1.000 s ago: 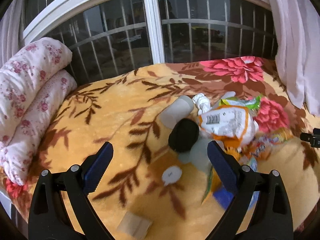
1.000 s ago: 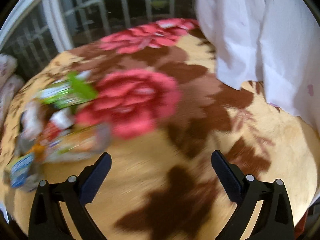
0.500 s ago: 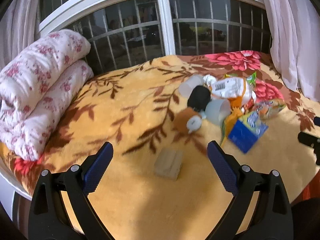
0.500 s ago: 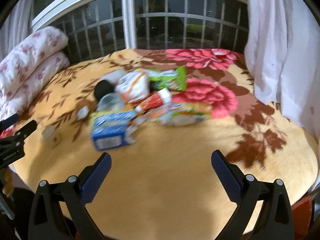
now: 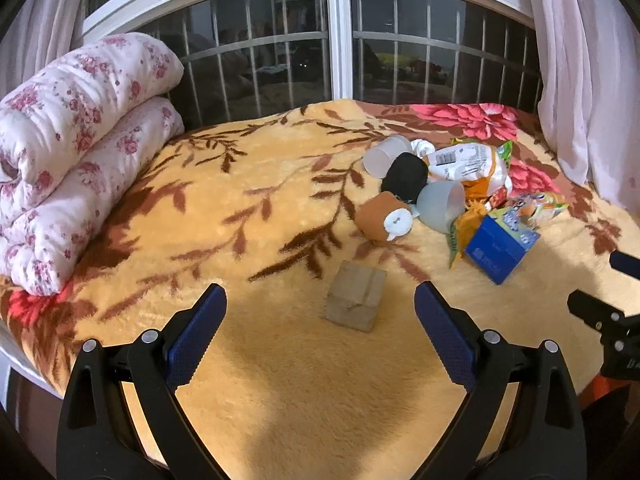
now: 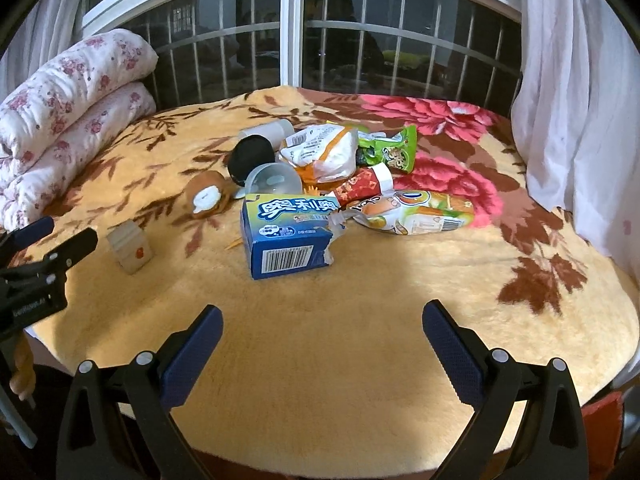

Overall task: Collect trash
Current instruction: 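Grasp the blue Oreo box with the right gripper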

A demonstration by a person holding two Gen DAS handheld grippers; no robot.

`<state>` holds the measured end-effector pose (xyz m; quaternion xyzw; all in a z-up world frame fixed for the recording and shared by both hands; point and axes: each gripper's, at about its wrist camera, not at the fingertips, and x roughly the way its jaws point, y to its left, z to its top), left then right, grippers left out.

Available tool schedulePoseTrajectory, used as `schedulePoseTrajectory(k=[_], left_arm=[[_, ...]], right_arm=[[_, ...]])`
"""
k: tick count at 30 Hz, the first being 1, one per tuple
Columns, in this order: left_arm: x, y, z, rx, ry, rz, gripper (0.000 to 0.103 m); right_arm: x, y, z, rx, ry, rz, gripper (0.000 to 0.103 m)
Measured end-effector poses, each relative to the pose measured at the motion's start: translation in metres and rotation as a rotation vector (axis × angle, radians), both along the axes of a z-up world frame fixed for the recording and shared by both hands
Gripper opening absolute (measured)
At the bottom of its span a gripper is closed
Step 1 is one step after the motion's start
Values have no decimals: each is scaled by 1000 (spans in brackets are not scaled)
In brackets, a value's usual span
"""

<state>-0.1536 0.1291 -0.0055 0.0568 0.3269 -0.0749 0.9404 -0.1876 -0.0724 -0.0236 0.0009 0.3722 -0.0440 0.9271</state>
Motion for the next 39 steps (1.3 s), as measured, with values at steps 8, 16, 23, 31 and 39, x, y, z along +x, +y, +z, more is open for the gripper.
schedulePoseTrajectory(k=[8, 16, 23, 31, 39], left_arm=[[11, 3, -14, -44, 29, 10, 92], [17, 9, -19, -63, 43, 32, 92], [22, 17, -23, -95, 60, 60, 92], [24, 19, -25, -89, 61, 69, 92], [27, 37, -30, -132, 80, 84, 93]], right_arm=[[20, -3, -11, 49, 13, -16, 99], [41, 8, -20, -6, 22, 8, 99], [61, 9, -26, 7, 32, 9, 99], [105, 5, -40, 99, 88, 25, 99], [132, -2, -55, 187, 140, 31, 72]])
